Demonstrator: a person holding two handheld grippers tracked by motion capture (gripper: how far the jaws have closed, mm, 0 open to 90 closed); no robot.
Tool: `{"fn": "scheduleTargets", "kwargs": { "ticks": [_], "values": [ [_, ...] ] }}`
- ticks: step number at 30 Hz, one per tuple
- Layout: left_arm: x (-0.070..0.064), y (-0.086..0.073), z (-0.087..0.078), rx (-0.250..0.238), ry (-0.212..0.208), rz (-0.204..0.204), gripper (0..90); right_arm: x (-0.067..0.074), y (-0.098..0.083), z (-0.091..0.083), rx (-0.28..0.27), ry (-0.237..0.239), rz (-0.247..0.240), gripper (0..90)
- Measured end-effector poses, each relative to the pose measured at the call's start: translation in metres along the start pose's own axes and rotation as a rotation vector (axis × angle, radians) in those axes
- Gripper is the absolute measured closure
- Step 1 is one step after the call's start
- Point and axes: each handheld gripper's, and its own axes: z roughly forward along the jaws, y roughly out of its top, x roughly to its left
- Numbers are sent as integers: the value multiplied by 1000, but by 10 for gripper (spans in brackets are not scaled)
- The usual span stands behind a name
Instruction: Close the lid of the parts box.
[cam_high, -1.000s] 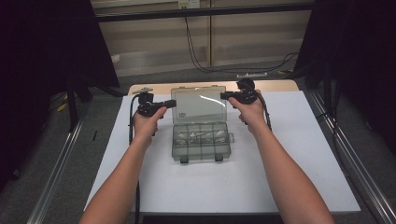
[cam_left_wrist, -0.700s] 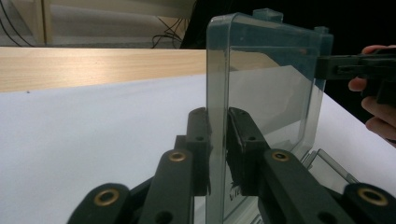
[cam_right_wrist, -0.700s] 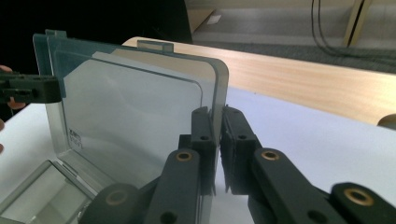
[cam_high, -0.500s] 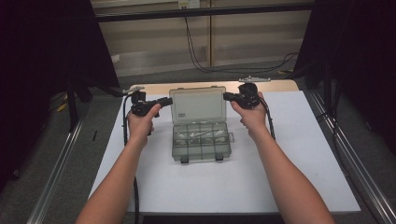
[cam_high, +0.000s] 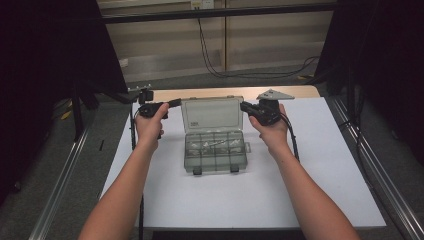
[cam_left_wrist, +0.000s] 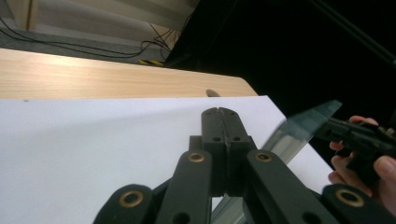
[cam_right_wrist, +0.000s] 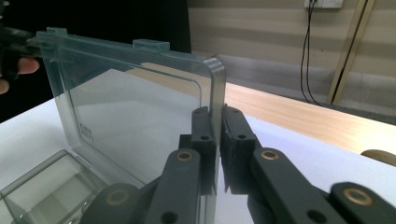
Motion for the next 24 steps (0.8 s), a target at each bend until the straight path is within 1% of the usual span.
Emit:
{"fn": "scheduleTargets", "kwargs": {
  "ticks": [2, 3, 4, 6, 8, 10, 12, 14, 15, 17, 18, 19, 20, 21, 22, 23, 24],
  "values": [
    [-2, -1, 2, 12, -20, -2, 900, 1, -1, -3, -5, 8, -10, 847],
    [-2, -2, 3, 18, -24, 5, 900, 1, -1, -4, -6, 8, -17, 846],
    [-4, -2, 3, 16, -31, -4, 900, 2, -1, -6, -1, 8, -18, 845],
    [-5, -3, 2, 23, -46, 9, 900, 4, -1, -7, 3, 8, -23, 842],
    [-8, -3, 1, 22, -56, 9, 900, 4, -1, -9, 11, 17, -28, 820],
    [-10, -4, -1, 25, -59, 17, 900, 4, -1, -12, 8, 26, -20, 693],
    [-11, -4, -2, 30, -70, 16, 900, 1, -1, -19, -2, 59, 14, 632],
    [-13, -5, -3, 45, -60, 29, 900, -1, -1, -28, -15, 88, 34, 568],
    [-13, -5, -4, 56, -61, 43, 900, -2, -1, -33, -26, 92, 40, 567],
    [-15, -6, -4, 56, -59, 43, 900, -4, -2, -42, -39, 94, 44, 583],
    [-15, -6, -5, 61, -63, 53, 900, -6, -3, -47, -46, 86, 51, 610],
    [-17, -7, -5, 59, -56, 55, 900, -8, -2, -50, -49, 82, 59, 644],
    [-18, -9, -5, 62, -54, 68, 900, -10, -2, -51, -50, 76, 70, 692],
    [-19, -10, -6, 64, -53, 65, 900, -11, -1, -52, -48, 56, 72, 751],
    [-19, -11, -6, 73, -57, 83, 900, -11, 0, -52, -46, 38, 78, 793],
    [-20, -12, -6, 69, -54, 90, 900, -11, 2, -51, -37, 13, 91, 828],
    [-22, -13, -7, 71, -53, 88, 900, -11, 3, -50, -29, 2, 100, 862]
  ]
}}
